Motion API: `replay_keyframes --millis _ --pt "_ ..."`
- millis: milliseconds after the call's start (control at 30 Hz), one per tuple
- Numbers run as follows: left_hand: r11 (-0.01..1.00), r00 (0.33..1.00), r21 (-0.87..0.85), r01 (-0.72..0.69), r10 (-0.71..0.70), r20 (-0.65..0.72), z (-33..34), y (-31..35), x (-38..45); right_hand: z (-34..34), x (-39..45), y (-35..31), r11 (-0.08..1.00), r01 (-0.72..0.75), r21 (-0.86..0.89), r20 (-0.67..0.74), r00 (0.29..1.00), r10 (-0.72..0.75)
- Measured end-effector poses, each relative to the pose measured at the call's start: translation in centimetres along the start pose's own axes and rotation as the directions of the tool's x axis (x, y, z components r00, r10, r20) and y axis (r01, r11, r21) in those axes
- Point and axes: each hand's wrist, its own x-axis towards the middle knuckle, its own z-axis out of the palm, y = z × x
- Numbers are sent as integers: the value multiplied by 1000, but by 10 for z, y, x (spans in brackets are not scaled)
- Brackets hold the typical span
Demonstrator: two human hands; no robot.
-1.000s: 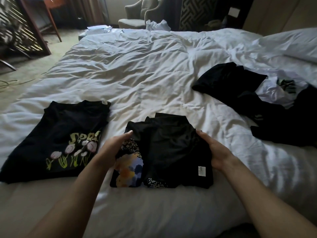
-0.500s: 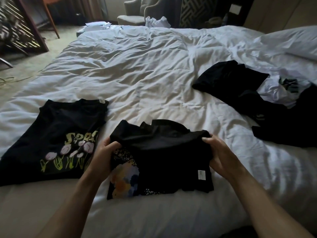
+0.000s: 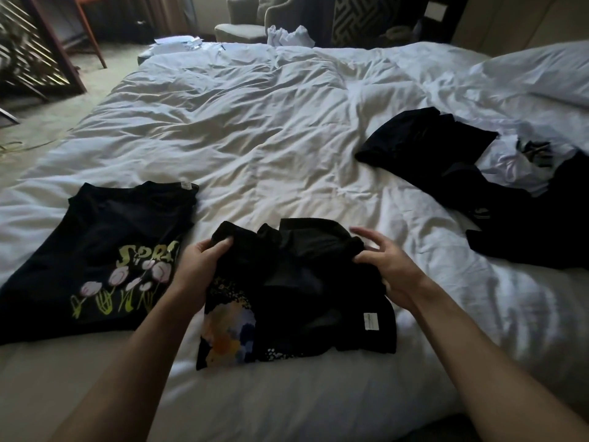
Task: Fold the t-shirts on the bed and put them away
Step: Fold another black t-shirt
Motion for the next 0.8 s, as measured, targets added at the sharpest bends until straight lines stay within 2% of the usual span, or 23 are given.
replay_keyframes --millis 100,200,333,400,433,467,533,600,667,700,733,800 --pt "974 988 -172 -150 154 12 1 -2 -18 -6 -9 2 967 107 231 38 992 -119" --pt "935 966 -255 -247 259 16 1 -2 -34 -8 -27 1 949 178 261 74 976 -204" --pt "917 956 -290 -275 293 21 1 2 -46 -4 -42 -7 993 121 0 118 986 -121" --pt "913 948 -280 -295 316 29 0 4 -48 -2 -46 -12 996 91 -1 143 986 -90" --pt "911 944 -275 -306 328 35 0 6 -49 -2 -48 -13 993 109 -40 154 983 -101" --pt "909 940 -273 -315 337 40 -1 5 -50 -3 -51 -14 973 166 -163 168 976 -138" --pt "905 942 -292 -309 334 38 -4 5 -56 -2 -57 -12 802 299 -517 180 954 -239" --pt "897 941 -315 -309 337 36 -8 4 -62 0 -61 -9 598 421 -683 190 892 -411" --pt "886 938 -342 -313 346 37 -10 4 -69 2 -65 -5 554 537 -636 202 809 -552" --pt "879 936 -359 -314 349 36 -10 5 -73 3 -67 -4 580 580 -572 197 784 -589" --pt "872 935 -373 -317 354 33 -11 5 -75 4 -72 -6 645 593 -482 179 787 -590" --pt "859 934 -395 -325 358 11 -10 7 -80 5 -83 -11 812 534 -236 146 845 -514"
